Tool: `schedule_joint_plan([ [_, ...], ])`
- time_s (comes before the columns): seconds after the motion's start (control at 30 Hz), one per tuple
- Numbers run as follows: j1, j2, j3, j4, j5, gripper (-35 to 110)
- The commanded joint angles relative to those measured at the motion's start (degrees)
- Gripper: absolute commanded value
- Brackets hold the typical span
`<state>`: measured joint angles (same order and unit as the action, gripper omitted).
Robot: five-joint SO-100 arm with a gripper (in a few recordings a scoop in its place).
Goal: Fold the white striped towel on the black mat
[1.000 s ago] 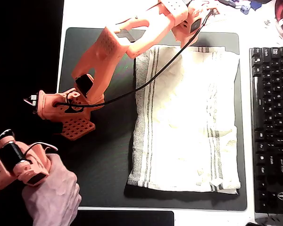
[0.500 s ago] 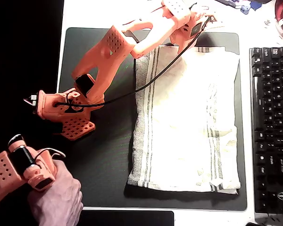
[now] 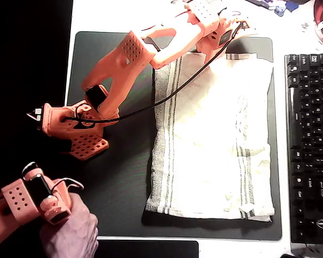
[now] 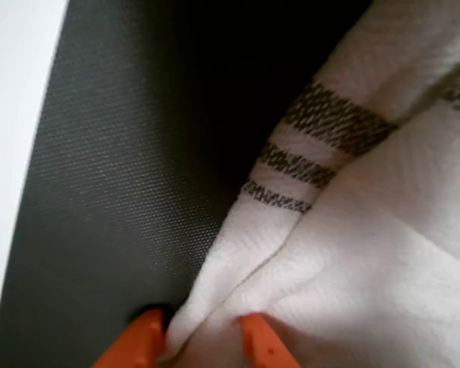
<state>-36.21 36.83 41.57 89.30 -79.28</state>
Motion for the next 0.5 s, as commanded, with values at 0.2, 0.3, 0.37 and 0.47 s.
schedule_joint_plan([
  [0.2, 2.9, 0.0, 2.0, -0.4, -0.8, 3],
  [0.3, 3.1, 0.9, 1.8, 0.2, -0.9, 0],
  [0.37, 3.1, 1.8, 1.8, 0.8, -0.9, 0],
  [0.47, 3.0, 3.7, 1.9, 1.4, -1.0, 0],
])
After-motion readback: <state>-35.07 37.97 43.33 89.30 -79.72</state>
